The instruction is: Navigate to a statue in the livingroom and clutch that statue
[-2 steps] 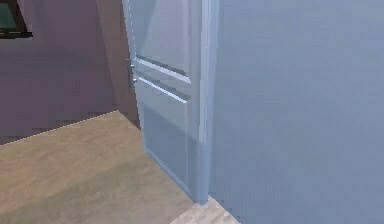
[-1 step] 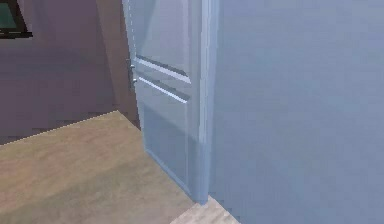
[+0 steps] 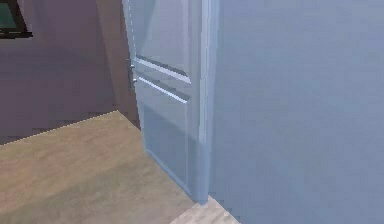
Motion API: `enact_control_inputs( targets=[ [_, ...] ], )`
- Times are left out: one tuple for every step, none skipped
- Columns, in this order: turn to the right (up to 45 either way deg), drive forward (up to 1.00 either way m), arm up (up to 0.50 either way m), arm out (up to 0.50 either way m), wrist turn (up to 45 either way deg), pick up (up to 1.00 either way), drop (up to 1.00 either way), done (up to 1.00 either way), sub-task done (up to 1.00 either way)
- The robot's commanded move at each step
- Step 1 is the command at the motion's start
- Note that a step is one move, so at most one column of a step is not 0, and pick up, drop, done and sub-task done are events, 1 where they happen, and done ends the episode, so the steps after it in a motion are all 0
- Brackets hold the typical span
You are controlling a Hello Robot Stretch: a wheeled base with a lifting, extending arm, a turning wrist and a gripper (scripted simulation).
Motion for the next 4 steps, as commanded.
enact_control_inputs(
  targets=[
    [0.0, 0.0, 0.0, 0.0, 45.0, 0.0, 0.0, 0.0, 0.0],
    [0.0, 0.0, 0.0, 0.0, 24.0, 0.0, 0.0, 0.0, 0.0],
    [0.0, 0.0, -0.3, 0.0, 0.0, 0.0, 0.0, 0.0, 0.0],
    [0.0, 0.0, 0.0, 0.0, 0.0, 1.0, 0.0, 0.0, 0.0]
  ],
)
